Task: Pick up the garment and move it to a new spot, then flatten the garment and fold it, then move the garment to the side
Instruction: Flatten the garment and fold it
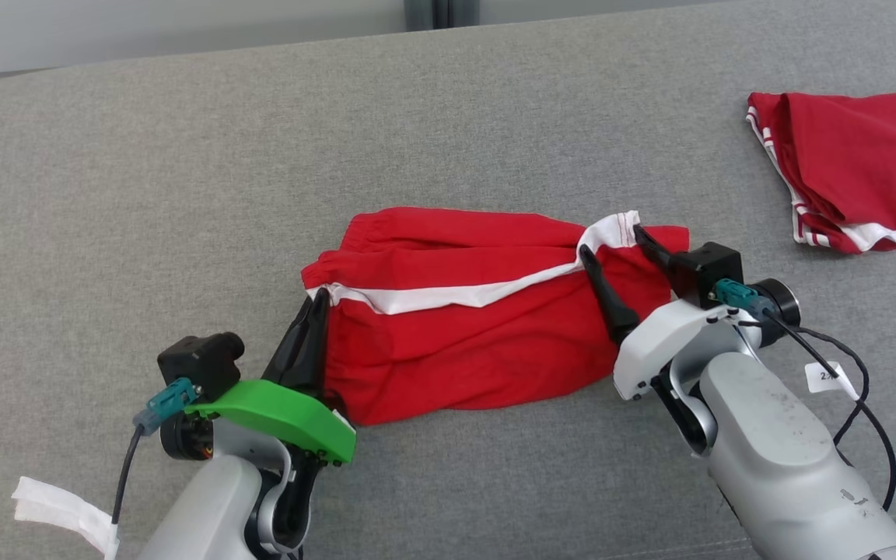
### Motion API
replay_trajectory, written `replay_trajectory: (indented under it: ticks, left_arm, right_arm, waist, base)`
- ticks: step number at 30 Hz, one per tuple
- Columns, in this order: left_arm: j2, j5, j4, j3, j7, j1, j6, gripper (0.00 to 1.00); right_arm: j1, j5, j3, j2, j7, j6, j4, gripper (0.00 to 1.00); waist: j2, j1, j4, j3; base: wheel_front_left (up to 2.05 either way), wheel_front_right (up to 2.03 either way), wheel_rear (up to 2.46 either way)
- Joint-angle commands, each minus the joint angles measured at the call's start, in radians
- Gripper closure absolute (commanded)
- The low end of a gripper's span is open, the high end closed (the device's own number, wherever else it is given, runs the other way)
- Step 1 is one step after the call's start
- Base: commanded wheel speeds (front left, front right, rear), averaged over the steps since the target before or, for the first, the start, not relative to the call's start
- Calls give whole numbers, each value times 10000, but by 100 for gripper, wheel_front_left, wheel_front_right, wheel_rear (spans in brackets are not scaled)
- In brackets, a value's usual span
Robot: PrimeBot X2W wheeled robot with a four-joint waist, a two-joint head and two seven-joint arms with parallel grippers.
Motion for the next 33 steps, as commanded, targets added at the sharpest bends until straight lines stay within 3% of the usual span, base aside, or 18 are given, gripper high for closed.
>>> replay_trajectory:
  ticks: [1,7,8,11,13,23,25,28,33]
  left_arm:
    - [19,78,45,-1,-77,-88,-35,100]
    - [23,40,72,-6,-85,-73,-17,100]
    - [28,35,74,-5,-97,-64,-14,100]
    - [45,13,69,-1,-120,-38,-10,100]
    - [52,9,62,-12,-128,-48,-17,100]
    - [48,-5,59,-71,-129,-188,-21,100]
    - [55,-15,81,-79,-141,-208,-35,100]
    - [50,-25,107,-96,-155,-195,-39,100]
    - [64,-54,136,-87,-197,-133,-36,100]
  right_arm:
    - [-78,75,68,-48,-38,-13,40,0]
    - [-150,-1,181,-18,-61,-13,-196,11]
    - [-142,-9,204,-14,-57,-13,-253,18]
    - [-137,-34,250,-34,105,-13,-331,51]
    - [-186,-89,176,-90,281,-13,-273,61]
    - [-720,-528,-273,-77,973,-13,397,66]
    - [-849,-604,-337,-65,1068,-13,594,75]
    - [-1008,-693,-417,-28,1130,-13,824,100]
    - [-1163,-924,-631,48,846,-13,1025,100]
  waist:
    - [0,0,17,0]
    - [0,0,39,-14]
    - [0,0,36,-19]
    - [0,0,23,-32]
    - [0,0,25,-32]
    - [0,0,119,44]
    - [0,0,143,56]
    - [0,0,162,42]
    - [0,0,154,-71]
  base:
    - [0,0,0]
    - [0,0,0]
    - [0,0,0]
    - [0,0,0]
    - [0,0,0]
    - [0,0,0]
    - [0,0,0]
    - [0,0,0]
    - [0,0,0]
